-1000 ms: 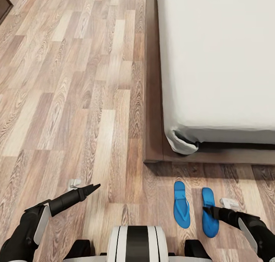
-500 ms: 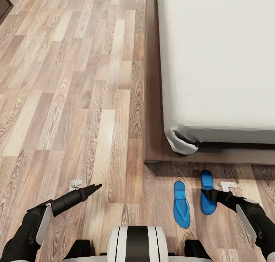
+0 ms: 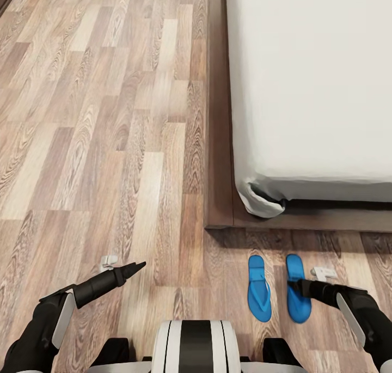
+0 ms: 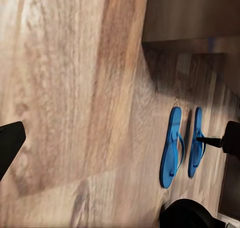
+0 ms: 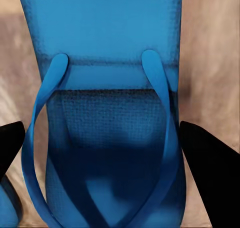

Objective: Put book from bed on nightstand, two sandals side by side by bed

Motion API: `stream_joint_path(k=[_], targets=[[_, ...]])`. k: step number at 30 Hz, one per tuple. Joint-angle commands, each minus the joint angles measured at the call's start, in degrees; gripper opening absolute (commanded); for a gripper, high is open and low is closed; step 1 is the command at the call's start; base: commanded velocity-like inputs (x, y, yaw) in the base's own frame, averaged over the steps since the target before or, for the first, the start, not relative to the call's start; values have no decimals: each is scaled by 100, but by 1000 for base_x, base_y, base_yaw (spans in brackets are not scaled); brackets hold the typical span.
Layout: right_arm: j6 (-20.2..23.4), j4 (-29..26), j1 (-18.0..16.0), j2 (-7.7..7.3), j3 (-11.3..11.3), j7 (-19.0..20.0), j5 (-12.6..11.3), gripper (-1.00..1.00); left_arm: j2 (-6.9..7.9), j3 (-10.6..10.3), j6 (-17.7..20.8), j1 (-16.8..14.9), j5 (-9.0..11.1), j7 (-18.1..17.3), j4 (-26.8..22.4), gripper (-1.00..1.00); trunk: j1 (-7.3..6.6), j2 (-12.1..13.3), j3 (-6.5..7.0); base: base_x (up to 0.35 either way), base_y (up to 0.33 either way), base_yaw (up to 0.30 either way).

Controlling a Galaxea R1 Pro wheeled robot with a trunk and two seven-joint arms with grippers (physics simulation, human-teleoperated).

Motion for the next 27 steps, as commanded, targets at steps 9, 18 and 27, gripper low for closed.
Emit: stream_joint_path(k=[9, 18, 27], targets=[[129, -4, -2, 1, -12, 26, -21, -100, 0, 3, 48, -2, 29, -10, 1, 100, -1, -1, -3, 0, 0, 0], [130, -4, -2, 1, -5, 27, -20, -100, 0, 3, 57, -2, 25, -11, 1, 100, 22, -13, -202, 0, 0, 0], [75, -96, -1, -6, -9, 35, -20, -100, 0, 9, 57, -2, 28, -19, 1, 100, 38, -21, -335, 0, 0, 0]])
